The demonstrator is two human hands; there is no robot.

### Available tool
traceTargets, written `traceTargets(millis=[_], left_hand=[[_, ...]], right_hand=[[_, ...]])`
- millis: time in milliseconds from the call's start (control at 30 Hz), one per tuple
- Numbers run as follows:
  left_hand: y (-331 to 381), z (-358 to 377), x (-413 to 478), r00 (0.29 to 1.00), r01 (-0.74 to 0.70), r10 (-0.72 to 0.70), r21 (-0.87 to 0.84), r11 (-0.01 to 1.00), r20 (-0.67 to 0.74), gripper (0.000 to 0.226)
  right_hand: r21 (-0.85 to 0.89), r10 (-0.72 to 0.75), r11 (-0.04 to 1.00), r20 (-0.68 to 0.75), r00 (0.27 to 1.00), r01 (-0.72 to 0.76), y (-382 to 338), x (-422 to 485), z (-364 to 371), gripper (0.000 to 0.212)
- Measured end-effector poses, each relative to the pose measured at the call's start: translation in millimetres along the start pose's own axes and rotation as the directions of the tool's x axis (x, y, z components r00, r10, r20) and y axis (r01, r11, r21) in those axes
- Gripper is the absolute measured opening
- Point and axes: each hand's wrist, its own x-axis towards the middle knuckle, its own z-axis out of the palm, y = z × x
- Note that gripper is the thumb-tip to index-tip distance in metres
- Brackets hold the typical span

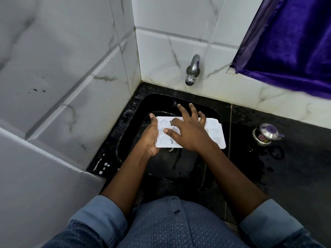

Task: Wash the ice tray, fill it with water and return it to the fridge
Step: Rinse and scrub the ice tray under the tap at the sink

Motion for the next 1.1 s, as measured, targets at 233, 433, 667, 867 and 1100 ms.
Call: traceTargets(millis=[233,433,667,867,1100], left_hand=[[-2.1,-3.6,6.1,1.000,0.023,-0.023,0.013,1.000,-0.017,0.095],[-0.8,-1.7,8.8,1.000,0.022,-0.021,-0.020,1.000,0.008,0.095],[-1.7,-1.4,8.5,1.000,-0.002,0.002,-0.010,1.000,-0.029,0.095],[-0.9,-3.3,11.9,1.000,0.013,-0.013,-0.007,1.000,-0.008,0.093],[-3.6,-6.5,17.8,0.999,0.008,-0.008,0.012,1.000,-0.031,0.097]], right_hand=[[0.002,0.002,1.000,-0.056,0.998,-0.002,-4.6,1.2,0.5,0.063],[0.048,0.000,0.999,-0.109,0.994,0.005,-2.8,2.1,1.9,0.048],[0.052,0.004,0.999,-0.089,0.996,0.001,-2.5,4.8,-0.3,0.052],[0.017,0.011,1.000,-0.064,0.998,-0.010,-2.7,3.6,2.2,0.057],[0.063,-0.009,0.998,-0.163,0.987,0.019,-0.8,2.4,0.9,0.054]])
